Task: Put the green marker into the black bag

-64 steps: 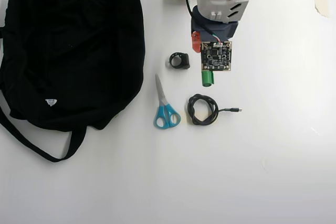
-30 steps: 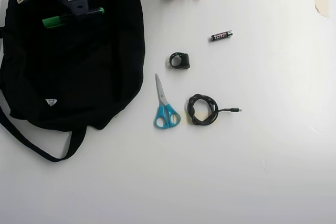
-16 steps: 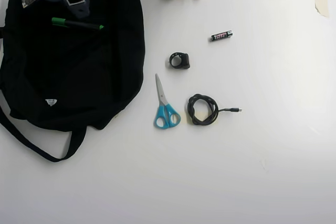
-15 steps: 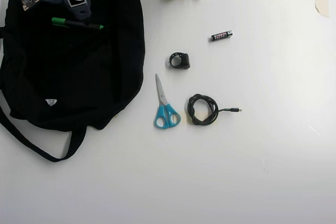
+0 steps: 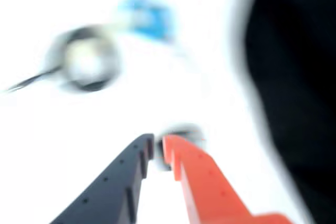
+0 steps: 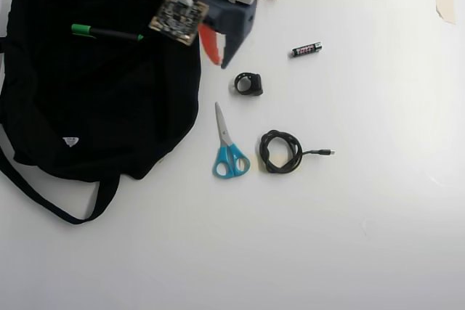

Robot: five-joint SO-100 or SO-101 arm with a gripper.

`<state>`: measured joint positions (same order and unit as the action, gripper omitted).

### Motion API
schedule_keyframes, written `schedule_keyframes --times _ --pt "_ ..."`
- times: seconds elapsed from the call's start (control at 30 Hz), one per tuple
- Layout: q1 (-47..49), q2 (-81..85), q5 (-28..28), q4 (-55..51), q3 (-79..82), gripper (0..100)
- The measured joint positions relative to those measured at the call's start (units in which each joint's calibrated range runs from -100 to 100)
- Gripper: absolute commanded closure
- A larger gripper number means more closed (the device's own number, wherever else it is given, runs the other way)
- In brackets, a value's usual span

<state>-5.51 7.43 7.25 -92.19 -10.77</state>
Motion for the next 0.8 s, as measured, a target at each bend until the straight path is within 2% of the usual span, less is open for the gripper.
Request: schedule_keyframes --times 0.03,0.27,0.53,0.8 --pt "5.1 2.3 1.2 0.0 0.0 98" --pt "10.1 10.5 0.0 -6.2 0.5 98" --pt "15.3 23.2 -0.7 -6.6 12.7 98" --pt "16.4 35.0 -0.7 2.1 29.2 98"
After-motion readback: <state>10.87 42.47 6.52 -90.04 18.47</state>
